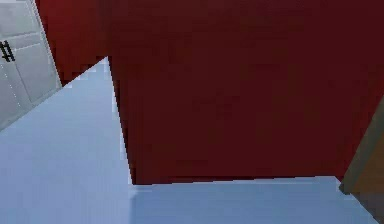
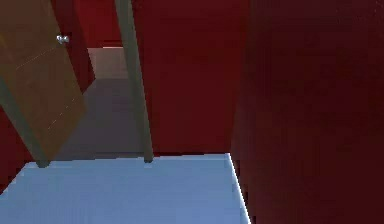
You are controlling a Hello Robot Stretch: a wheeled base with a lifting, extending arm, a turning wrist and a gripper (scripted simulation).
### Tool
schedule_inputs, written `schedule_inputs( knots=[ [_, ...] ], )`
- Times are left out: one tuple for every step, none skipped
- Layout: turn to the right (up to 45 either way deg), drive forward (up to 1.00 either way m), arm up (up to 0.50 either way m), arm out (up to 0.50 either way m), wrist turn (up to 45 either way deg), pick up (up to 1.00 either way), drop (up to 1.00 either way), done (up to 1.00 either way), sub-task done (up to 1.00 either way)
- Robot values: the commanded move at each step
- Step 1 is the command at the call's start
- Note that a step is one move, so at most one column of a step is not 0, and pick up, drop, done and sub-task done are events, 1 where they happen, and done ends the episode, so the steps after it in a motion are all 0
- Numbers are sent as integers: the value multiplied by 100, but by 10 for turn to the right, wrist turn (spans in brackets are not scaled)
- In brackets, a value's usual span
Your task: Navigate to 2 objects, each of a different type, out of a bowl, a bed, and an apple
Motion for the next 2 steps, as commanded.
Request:
schedule_inputs(
  knots=[
    [-150, 0, 0, 0, 0, 0, 0, 0, 0],
    [-30, 0, 0, 0, 0, 0, 0, 0, 0]
  ],
)
